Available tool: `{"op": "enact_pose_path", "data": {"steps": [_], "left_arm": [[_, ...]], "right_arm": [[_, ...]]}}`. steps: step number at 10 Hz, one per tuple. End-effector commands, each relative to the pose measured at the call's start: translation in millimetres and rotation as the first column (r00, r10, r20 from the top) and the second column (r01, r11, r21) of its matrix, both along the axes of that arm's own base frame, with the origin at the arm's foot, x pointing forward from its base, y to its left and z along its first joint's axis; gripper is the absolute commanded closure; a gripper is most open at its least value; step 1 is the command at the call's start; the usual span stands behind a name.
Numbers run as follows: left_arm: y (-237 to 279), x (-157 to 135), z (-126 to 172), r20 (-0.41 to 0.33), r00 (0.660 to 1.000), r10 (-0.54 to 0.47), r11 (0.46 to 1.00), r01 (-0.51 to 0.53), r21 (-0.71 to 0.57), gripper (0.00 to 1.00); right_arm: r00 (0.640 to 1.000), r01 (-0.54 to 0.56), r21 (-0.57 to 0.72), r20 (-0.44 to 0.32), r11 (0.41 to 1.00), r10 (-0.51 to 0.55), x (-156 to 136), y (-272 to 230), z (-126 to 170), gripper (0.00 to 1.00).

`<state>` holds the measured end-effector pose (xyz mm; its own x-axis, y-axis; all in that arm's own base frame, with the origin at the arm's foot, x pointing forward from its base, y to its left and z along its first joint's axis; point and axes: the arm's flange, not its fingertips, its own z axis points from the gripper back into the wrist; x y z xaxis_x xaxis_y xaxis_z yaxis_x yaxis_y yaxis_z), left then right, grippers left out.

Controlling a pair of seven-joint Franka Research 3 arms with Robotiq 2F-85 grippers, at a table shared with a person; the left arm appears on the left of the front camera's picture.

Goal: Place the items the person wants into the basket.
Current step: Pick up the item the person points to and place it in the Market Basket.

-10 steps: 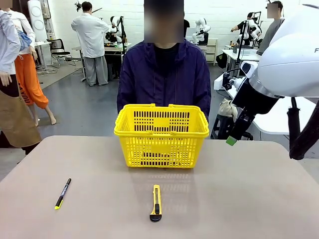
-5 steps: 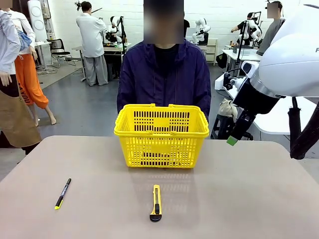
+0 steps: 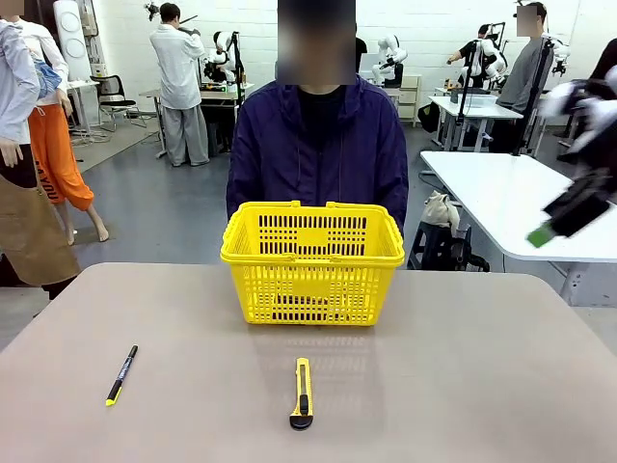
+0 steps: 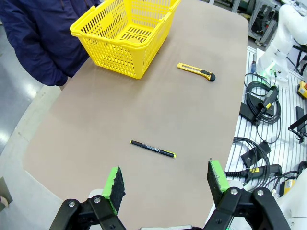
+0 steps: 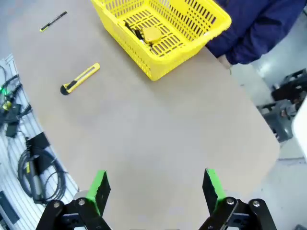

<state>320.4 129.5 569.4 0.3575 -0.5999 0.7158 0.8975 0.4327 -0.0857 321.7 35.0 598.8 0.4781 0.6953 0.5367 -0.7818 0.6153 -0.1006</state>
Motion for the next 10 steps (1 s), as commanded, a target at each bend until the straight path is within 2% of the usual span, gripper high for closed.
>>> {"op": "enact_pose_path", "data": {"steps": [1, 3, 4, 5, 7, 10], "left_arm": [[1.1, -0.6, -0.1, 0.020, 1.000, -0.019, 1.000, 0.020, -0.017, 0.10], [1.1, -0.6, -0.1, 0.020, 1.000, -0.019, 1.000, 0.020, -0.017, 0.10], [1.1, -0.6, -0.1, 0.020, 1.000, -0.019, 1.000, 0.020, -0.017, 0.10], [1.1, -0.6, -0.1, 0.020, 1.000, -0.019, 1.000, 0.020, -0.017, 0.10], [1.1, -0.6, -0.1, 0.020, 1.000, -0.019, 1.000, 0.020, -0.017, 0.10], [1.1, -0.6, -0.1, 0.020, 1.000, -0.019, 1.000, 0.020, -0.017, 0.10]], "right_arm": [[0.999, -0.038, 0.135, 0.034, 0.990, 0.034, -43.2, -49.6, 2.1, 0.00], [0.980, -0.056, 0.285, 0.200, 0.957, -0.003, -82.5, -106.3, 11.3, 0.00], [0.959, -0.106, 0.338, 0.285, 0.935, 0.006, -94.0, -131.3, 8.2, 0.00], [0.948, -0.101, 0.397, 0.317, 0.912, -0.033, -98.6, -156.2, 0.0, 0.00], [0.944, -0.141, 0.438, 0.330, 0.888, -0.013, -90.0, -193.1, -24.7, 0.00], [0.946, -0.200, 0.343, 0.312, 0.918, 0.090, -63.6, -204.3, -41.2, 0.00]]}}
